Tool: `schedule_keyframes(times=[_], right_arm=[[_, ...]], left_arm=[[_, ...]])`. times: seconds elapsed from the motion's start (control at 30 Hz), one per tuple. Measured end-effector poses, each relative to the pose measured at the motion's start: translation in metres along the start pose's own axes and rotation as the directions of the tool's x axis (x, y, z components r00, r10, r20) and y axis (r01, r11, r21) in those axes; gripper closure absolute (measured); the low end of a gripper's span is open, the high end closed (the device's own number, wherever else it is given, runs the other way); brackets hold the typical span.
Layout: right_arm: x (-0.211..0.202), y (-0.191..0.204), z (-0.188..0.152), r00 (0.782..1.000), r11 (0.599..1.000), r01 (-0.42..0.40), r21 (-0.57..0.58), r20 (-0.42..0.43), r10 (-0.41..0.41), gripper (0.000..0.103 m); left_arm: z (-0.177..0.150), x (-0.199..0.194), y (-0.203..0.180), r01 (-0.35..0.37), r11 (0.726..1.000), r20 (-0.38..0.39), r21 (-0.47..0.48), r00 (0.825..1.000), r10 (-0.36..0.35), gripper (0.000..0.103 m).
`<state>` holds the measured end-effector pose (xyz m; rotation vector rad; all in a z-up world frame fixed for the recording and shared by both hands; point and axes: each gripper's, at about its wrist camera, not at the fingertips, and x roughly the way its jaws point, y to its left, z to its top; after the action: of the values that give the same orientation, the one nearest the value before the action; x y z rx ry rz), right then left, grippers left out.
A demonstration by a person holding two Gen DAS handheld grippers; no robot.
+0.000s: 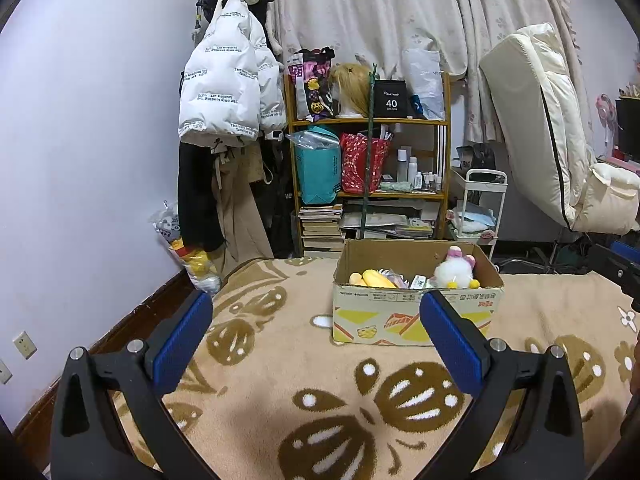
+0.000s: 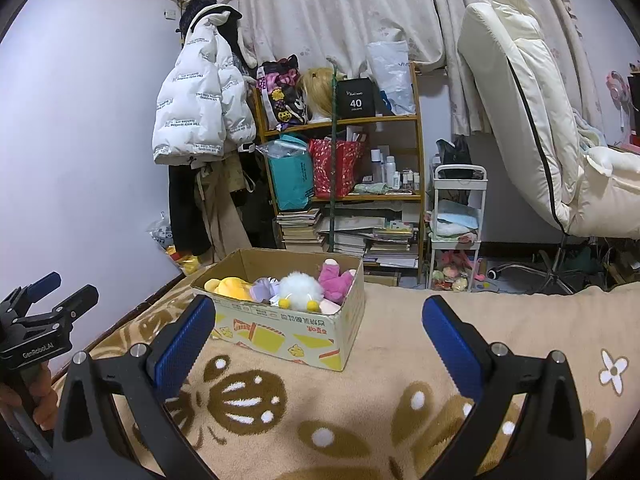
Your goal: Organize soft objects
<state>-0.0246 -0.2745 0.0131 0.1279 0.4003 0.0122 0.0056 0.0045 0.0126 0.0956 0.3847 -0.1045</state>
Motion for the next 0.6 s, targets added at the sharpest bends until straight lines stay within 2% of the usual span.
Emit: schedule_keyframes(times=[0.6], right_arm=[[0.0057,-0.0023,-0.0089,1.0,1.0,0.002,0.005,-0.019,-0.001,0.0]], left_arm=[[-0.0018,-0.0028,-0.0019,-0.012,1.0,0.009,-0.002,1.0,0.012,0.001]])
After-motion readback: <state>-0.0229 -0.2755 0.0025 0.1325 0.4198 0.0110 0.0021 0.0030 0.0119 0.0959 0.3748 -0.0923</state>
